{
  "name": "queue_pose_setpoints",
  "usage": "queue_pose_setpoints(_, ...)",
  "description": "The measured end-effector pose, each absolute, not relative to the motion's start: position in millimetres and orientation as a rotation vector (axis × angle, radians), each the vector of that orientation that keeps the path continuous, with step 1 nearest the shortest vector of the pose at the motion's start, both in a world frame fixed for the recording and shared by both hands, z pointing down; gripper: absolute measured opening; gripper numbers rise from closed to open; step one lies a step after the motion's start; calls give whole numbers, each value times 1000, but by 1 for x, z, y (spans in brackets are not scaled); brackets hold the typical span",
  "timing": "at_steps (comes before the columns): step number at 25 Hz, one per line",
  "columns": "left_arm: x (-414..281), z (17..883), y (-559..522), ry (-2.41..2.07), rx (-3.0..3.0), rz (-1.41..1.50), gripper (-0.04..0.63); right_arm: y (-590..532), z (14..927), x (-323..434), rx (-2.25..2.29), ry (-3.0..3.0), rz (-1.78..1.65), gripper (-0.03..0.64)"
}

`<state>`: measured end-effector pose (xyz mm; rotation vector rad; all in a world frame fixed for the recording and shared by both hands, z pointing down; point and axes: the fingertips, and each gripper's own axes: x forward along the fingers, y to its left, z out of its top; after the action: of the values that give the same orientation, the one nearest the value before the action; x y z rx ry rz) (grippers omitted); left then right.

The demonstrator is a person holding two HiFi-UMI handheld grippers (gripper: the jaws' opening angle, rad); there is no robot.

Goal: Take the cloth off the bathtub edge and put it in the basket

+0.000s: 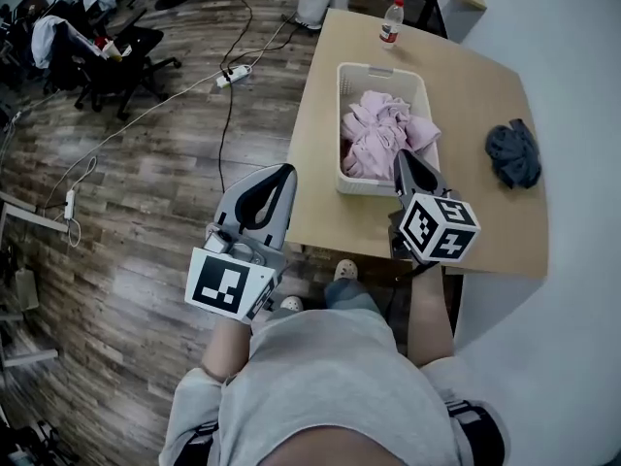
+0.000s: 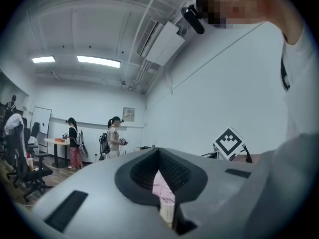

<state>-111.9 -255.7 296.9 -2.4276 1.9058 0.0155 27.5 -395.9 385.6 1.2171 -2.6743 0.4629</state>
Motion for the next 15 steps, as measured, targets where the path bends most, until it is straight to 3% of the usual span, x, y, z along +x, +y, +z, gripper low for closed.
queue_pose_setpoints(15, -91, 296, -194, 1614, -2601, 38, -3, -271, 331, 37, 1400, -2810, 351, 9)
